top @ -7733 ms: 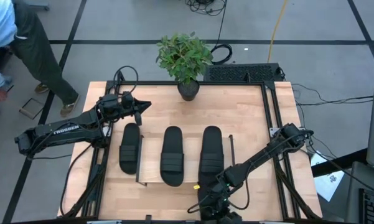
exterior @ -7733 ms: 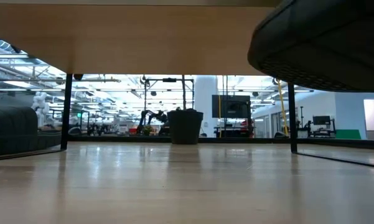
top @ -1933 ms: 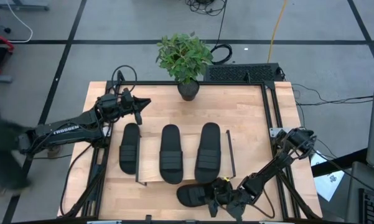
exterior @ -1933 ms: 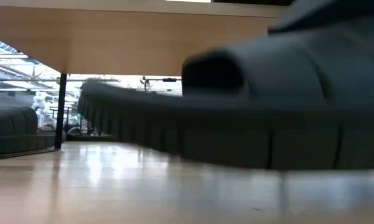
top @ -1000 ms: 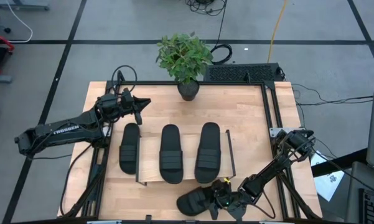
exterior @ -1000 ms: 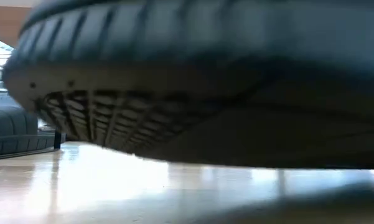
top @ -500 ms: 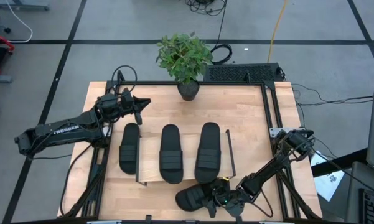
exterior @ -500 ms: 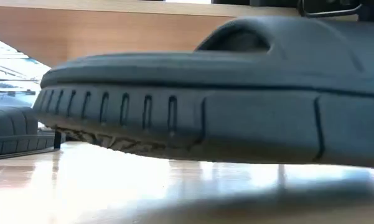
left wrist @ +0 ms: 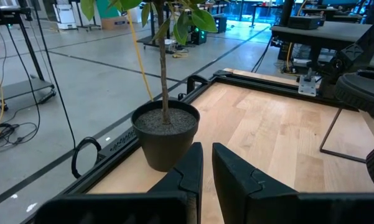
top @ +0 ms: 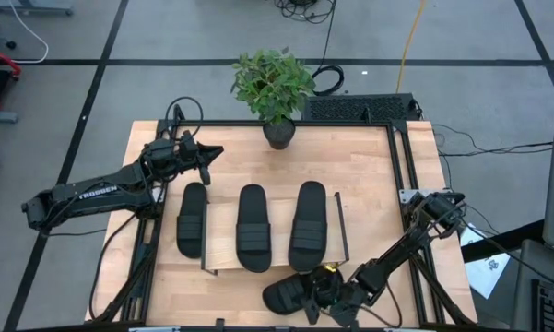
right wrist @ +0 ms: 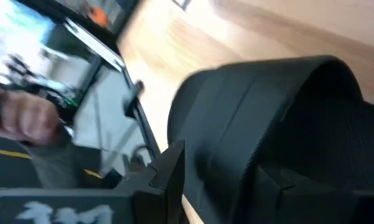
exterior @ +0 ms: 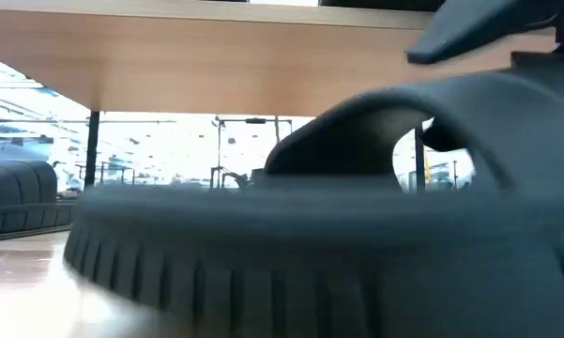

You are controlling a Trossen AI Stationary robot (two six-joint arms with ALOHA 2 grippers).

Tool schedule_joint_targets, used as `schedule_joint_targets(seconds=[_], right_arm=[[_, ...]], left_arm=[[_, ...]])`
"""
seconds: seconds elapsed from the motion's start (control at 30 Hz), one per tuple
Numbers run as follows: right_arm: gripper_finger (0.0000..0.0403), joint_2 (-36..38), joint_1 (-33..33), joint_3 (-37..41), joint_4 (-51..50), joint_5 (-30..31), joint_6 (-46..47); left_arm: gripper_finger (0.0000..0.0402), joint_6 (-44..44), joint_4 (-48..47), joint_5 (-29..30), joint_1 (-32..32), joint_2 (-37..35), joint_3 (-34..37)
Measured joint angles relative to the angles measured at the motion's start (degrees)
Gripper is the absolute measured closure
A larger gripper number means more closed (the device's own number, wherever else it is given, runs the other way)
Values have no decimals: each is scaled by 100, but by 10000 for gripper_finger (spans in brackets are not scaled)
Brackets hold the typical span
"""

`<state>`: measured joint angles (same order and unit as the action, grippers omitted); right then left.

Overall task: Pick and place slides into the shelf
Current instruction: Put the black slipper under the shelf

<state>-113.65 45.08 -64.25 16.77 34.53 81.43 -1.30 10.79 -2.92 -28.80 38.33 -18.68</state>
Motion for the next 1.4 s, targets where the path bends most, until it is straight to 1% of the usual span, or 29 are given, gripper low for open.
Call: schedule_joint_targets(seconds=[0.13, 0.23, 0.3, 0.37, 0.5, 0.63, 0.87, 0.93, 1.0, 1.17, 1.3, 1.4], right_arm=[[303, 36, -62, -464, -1131, -297, -7], [306, 50, -120, -845, -1910, -542, 24], [307, 51, -121, -1046, -2330, -633, 38], [307, 50, -121, -1162, -2523, -632, 57], [307, 55, -109, -1211, -2733, -615, 247], [307, 55, -21, -1211, -2946, -615, 631], [307, 55, 198, -1208, -3030, -405, 1010], [307, 55, 294, -1208, -3033, -240, 1080], [307, 55, 372, -1208, -3027, -129, 1075], [307, 117, 454, -1200, -2843, -113, 752], [307, 280, 563, -1204, -2815, 130, 613], [307, 365, 647, -1202, -2989, 334, 592]], left_arm=[[366, 0, 0, 0, -1, 0, 0], [366, -2, 0, 0, -2, 2, 0], [366, -2, 0, 0, -2, 0, 0], [366, -2, -2, 0, -2, 2, 0], [366, -2, -2, 0, -2, 2, 0], [366, 0, -2, 0, -2, 2, 0], [366, -24, -4, 0, 0, 2, 0], [366, -24, -4, -1, -2, 2, 0], [366, -24, -4, -1, 0, 1, 0], [366, -24, -4, -2, -1, 2, 0], [366, -24, -4, -2, -2, 0, 0], [366, -24, -4, -2, -2, 0, 0]])
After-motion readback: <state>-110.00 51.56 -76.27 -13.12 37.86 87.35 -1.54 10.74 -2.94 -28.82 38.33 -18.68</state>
